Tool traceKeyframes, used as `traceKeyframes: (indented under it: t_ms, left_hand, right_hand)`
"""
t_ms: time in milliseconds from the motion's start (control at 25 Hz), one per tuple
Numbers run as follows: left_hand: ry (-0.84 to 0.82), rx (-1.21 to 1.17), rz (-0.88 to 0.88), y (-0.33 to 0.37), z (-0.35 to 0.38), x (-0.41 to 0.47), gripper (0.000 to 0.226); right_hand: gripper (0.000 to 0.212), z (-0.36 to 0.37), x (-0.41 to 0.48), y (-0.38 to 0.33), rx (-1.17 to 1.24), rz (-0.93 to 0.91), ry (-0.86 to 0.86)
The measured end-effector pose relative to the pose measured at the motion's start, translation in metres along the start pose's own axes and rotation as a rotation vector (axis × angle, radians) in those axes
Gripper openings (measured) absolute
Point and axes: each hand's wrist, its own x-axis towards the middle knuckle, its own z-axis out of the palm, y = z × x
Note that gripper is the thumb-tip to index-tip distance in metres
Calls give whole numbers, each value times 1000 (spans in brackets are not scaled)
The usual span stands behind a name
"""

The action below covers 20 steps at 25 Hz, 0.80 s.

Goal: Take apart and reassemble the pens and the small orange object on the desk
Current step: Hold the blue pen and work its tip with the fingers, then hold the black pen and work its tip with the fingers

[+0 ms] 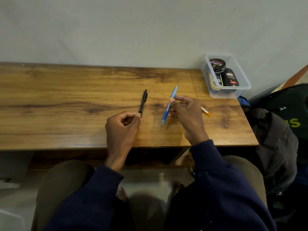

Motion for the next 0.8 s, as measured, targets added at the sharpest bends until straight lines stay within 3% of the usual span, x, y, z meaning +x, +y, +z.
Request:
traceKeyframes:
  t_ms: [240, 360, 520, 680, 800]
  left_hand:
    - [83, 293, 154, -5, 8, 1, 24]
    - [75, 436, 182, -6, 14, 3, 31]
    - [90, 526, 247, -6, 17, 4, 18]
    - [106, 435, 210, -5, 12, 5, 13]
    - [48, 118, 60, 1, 8, 5, 7]
  right_hand:
    - [34, 4, 7, 10, -327, -58, 82]
    - [23, 11, 8, 15, -513, -144, 106]
    - [19, 18, 9, 21, -691, -242, 122]
    - [32, 18, 10, 24, -722, -273, 110]
    - [23, 13, 9, 20, -631, -300, 124]
